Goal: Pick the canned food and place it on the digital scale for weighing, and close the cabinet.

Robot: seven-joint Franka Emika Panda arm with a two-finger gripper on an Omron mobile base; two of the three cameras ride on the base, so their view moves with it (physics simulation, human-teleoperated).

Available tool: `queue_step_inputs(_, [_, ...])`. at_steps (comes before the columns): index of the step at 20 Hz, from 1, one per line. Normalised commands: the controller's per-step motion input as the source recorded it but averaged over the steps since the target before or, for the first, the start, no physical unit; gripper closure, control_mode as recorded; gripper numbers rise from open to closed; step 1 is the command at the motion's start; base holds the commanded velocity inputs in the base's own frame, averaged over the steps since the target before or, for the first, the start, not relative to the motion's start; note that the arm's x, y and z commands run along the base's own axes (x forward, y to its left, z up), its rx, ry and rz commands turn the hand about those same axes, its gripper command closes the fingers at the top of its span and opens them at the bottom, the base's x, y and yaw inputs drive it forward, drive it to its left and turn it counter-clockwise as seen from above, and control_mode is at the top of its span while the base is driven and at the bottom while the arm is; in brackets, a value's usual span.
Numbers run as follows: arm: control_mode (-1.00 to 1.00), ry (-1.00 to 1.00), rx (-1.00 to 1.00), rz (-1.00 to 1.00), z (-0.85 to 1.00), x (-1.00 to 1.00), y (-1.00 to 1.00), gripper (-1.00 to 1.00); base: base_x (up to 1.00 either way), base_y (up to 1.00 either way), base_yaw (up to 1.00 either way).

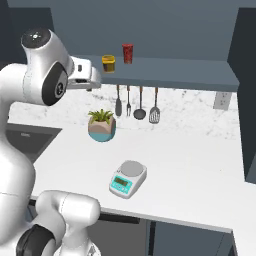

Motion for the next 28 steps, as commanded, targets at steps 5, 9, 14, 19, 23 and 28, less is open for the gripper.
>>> queue_step_inputs(5, [-1.0,-0.16,0.02,0.0,0.53,0.16,-0.18,-1.0,0.0,0.0,0.0])
queue_step_inputs(9, [-1.0,-0.07,0.03,0.0,0.44,0.3,-0.15,-1.0,0.0,0.0,0.0])
queue_step_inputs(14, [-1.0,-0.01,0.05,0.03,0.12,0.42,-0.25,-1.0,0.0,0.0,0.0])
queue_step_inputs(19, [-1.0,0.0,0.0,0.01,0.0,0.5,-0.07,-1.0,0.0,0.0,0.0])
queue_step_inputs(23, [-1.0,0.0,0.0,0.0,-0.04,0.57,0.0,-1.0,0.0,0.0,0.0])
queue_step_inputs(28, [-1.0,0.0,0.0,0.0,-0.12,0.73,0.0,-1.0,0.0,0.0,0.0])
